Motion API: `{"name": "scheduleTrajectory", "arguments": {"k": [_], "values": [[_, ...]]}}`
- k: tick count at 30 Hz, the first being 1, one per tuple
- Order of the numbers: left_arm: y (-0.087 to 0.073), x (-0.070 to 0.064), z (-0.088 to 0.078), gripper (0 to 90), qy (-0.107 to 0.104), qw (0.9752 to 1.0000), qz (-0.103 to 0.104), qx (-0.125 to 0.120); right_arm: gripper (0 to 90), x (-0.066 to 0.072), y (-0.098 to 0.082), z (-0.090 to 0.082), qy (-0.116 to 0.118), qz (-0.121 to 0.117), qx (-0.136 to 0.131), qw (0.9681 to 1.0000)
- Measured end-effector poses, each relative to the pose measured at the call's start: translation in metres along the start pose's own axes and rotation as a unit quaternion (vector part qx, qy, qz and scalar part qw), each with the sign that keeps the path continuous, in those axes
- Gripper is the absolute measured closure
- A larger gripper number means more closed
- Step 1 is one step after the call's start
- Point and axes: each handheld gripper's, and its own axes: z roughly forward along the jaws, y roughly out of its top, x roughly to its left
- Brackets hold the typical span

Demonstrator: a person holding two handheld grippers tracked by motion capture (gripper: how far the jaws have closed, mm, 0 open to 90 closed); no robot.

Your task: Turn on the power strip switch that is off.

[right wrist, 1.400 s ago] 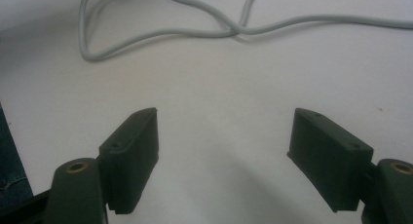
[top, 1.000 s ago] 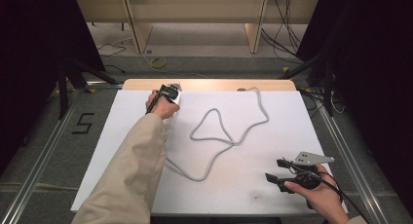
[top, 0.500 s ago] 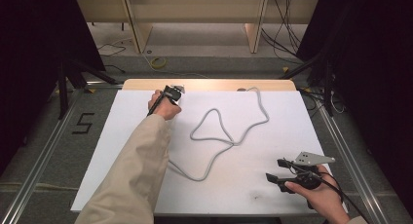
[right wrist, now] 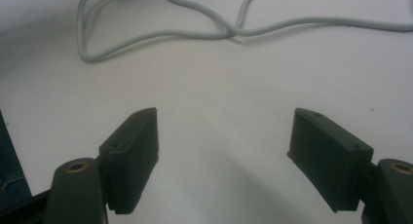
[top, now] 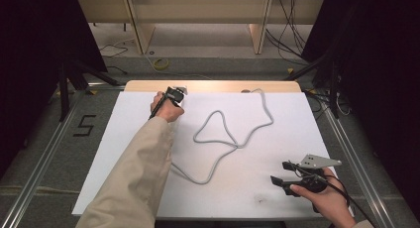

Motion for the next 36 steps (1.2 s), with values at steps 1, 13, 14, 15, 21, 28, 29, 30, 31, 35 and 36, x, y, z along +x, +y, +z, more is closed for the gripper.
{"name": "scheduleTrajectory", "arguments": {"k": [1,13,14,15,21,28,29,30,31,35,36], "values": [[0.000,0.000,0.000,89.9,0.000,1.0000,0.000,-0.001,26.8,0.000,0.000,0.000,0.000,0.000,0.000,1.0000],[-0.005,0.003,-0.002,89.6,-0.012,0.9996,-0.013,-0.022,26.8,0.000,0.000,0.000,-0.001,-0.003,0.000,1.0000],[-0.005,0.004,-0.002,89.5,-0.015,0.9994,-0.019,-0.024,26.8,0.000,0.000,0.000,-0.001,-0.002,0.000,1.0000],[-0.005,0.004,-0.003,88.5,-0.014,0.9991,-0.028,-0.028,26.8,0.000,0.000,0.000,-0.001,-0.002,0.000,1.0000],[-0.004,0.006,-0.016,83.6,-0.007,0.9972,-0.041,-0.062,26.8,0.000,0.000,0.001,-0.001,-0.001,0.001,1.0000],[-0.010,0.013,-0.029,70.9,0.005,0.9949,-0.040,-0.093,26.8,0.001,0.001,0.001,0.000,-0.001,0.001,1.0000],[-0.011,0.014,-0.030,68.6,0.007,0.9945,-0.037,-0.098,26.8,0.001,0.001,0.001,0.000,-0.001,0.002,1.0000],[-0.012,0.015,-0.032,66.6,0.006,0.9937,-0.040,-0.104,26.7,0.001,0.001,0.001,0.000,-0.001,0.003,1.0000],[-0.013,0.016,-0.034,64.6,0.003,0.9934,-0.041,-0.107,26.7,0.001,0.001,0.001,0.000,-0.001,0.003,1.0000],[-0.018,0.022,-0.041,55.8,-0.001,0.9910,-0.055,-0.122,26.7,0.001,0.001,0.001,-0.001,-0.001,0.003,1.0000],[-0.019,0.022,-0.043,54.0,-0.001,0.9906,-0.056,-0.125,26.7,0.001,0.001,0.002,-0.001,-0.001,0.003,1.0000]]}}
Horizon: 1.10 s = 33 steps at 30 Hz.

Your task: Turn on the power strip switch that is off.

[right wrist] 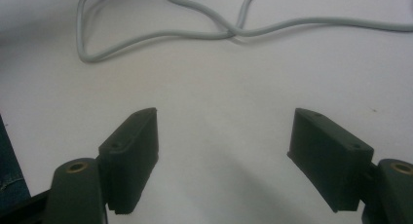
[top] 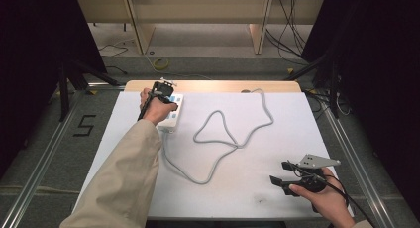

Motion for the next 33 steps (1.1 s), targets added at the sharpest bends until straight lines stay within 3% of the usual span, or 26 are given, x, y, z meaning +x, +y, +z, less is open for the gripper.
{"name": "scheduleTrajectory", "arguments": {"k": [5,13,19,33], "values": [[-0.004,-0.001,-0.008,49.7,-0.028,0.9996,-0.007,0.006,26.7,0.000,0.000,0.000,-0.001,0.000,0.000,1.0000],[-0.011,-0.007,-0.021,38.7,-0.052,0.9981,-0.025,-0.019,26.6,0.000,0.000,0.000,-0.001,0.001,-0.001,1.0000],[-0.020,-0.009,-0.033,35.2,-0.066,0.9963,-0.004,-0.056,26.6,-0.001,0.000,-0.001,-0.003,0.001,-0.002,1.0000],[-0.060,-0.019,-0.055,29.9,-0.108,0.9898,-0.002,-0.094,26.7,-0.001,0.000,0.000,-0.002,0.002,-0.001,1.0000]]}}
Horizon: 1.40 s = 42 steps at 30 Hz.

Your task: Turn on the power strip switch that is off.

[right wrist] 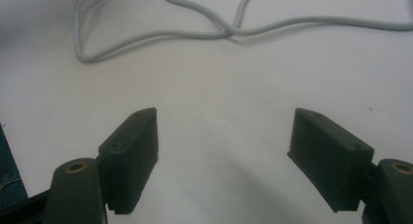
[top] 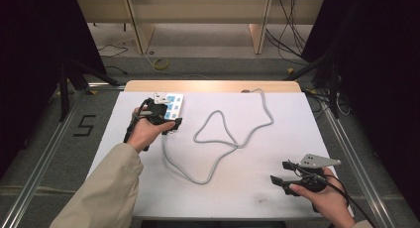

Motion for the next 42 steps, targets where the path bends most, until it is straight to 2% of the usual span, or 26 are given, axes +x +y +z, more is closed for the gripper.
{"name": "scheduleTrajectory", "arguments": {"k": [3,11,15,25,29,34,42], "values": [[-0.007,-0.002,-0.005,29.1,-0.004,1.0000,0.005,-0.007,26.6,0.000,0.000,0.000,0.000,0.001,0.000,1.0000],[-0.028,-0.010,-0.019,26.8,-0.033,0.9991,0.020,-0.017,26.6,-0.001,0.000,0.000,-0.001,0.002,0.000,1.0000],[-0.038,-0.014,-0.024,26.3,-0.040,0.9986,0.026,-0.024,26.6,0.000,0.000,0.000,-0.002,0.003,0.000,1.0000],[-0.065,-0.027,-0.038,23.3,-0.064,0.9956,0.054,-0.042,26.6,0.000,0.000,0.000,0.000,0.001,-0.001,1.0000],[-0.075,-0.030,-0.042,22.2,-0.067,0.9944,0.069,-0.045,26.5,0.000,0.000,0.000,0.001,0.000,-0.002,1.0000],[-0.091,-0.031,-0.050,20.6,-0.070,0.9942,0.069,-0.043,26.5,0.000,0.000,0.000,0.003,-0.001,-0.001,1.0000],[-0.118,-0.027,-0.066,20.4,-0.063,0.9953,0.065,-0.033,26.4,0.001,0.001,0.000,0.004,-0.003,-0.001,1.0000]]}}
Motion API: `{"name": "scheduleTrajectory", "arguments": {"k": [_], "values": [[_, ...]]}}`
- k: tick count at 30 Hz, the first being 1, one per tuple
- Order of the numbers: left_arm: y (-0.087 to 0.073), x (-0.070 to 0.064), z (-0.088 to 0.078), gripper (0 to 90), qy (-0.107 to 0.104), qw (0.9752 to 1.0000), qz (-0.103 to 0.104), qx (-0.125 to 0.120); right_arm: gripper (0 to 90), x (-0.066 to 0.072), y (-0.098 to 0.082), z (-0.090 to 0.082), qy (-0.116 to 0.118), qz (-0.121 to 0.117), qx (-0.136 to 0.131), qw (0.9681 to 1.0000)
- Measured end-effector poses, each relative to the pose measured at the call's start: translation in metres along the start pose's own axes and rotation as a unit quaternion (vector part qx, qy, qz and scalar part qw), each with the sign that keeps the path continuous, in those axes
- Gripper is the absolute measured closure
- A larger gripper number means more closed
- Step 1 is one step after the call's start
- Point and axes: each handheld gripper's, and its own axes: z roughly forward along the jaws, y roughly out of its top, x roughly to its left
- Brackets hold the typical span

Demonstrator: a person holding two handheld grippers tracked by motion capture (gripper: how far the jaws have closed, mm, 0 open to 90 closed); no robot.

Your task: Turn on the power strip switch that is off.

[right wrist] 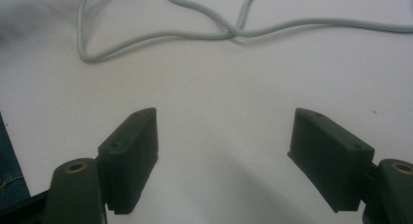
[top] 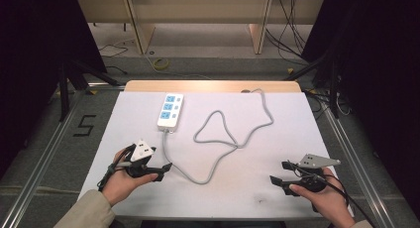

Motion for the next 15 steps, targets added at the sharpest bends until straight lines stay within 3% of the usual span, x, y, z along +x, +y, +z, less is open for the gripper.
{"name": "scheduleTrajectory", "arguments": {"k": [5,9,15], "values": [[-0.0102,0.0007,-0.0087,20.4,0.005,1.0000,0.004,0.005,26.4,0.0002,0.0002,0.0000,0.000,-0.002,0.000,1.0000],[-0.0103,0.0031,-0.0093,20.4,0.013,0.9999,0.008,0.002,26.5,0.0004,0.0009,-0.0003,0.000,-0.003,-0.001,1.0000],[-0.0081,-0.0014,-0.0067,20.4,0.005,0.9999,0.015,0.003,26.5,-0.0002,0.0010,-0.0005,0.001,-0.002,-0.003,1.0000]]}}
